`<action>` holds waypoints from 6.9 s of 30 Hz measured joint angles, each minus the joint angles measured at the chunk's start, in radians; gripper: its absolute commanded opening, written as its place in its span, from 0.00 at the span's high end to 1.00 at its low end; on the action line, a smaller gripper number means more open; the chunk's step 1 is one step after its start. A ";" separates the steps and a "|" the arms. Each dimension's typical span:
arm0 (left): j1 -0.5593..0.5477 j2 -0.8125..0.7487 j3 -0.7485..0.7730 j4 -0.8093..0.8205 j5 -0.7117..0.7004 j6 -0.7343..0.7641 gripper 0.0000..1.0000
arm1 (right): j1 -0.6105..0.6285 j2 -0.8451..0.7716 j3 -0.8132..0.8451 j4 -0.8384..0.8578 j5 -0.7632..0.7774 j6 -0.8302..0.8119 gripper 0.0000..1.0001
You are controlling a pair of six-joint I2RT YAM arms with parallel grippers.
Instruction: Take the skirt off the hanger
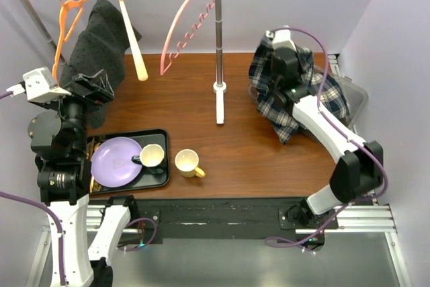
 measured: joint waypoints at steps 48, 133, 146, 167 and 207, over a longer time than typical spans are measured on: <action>0.000 0.137 0.151 -0.206 -0.070 0.083 0.01 | -0.110 0.013 0.078 -0.760 -0.496 0.432 0.01; 0.197 0.660 0.496 -0.195 -0.087 0.457 0.53 | -0.291 -0.095 -0.100 -0.257 -0.710 0.571 0.01; 0.197 0.575 0.411 -0.133 -0.026 0.464 0.48 | -0.272 -0.095 -0.100 -0.259 -0.714 0.571 0.01; 0.202 0.652 0.477 0.047 -0.224 0.609 0.28 | -0.247 -0.092 -0.100 -0.259 -0.717 0.570 0.01; 0.210 0.567 0.407 0.061 -0.110 0.931 0.25 | -0.206 -0.077 0.003 -0.290 -0.789 0.575 0.01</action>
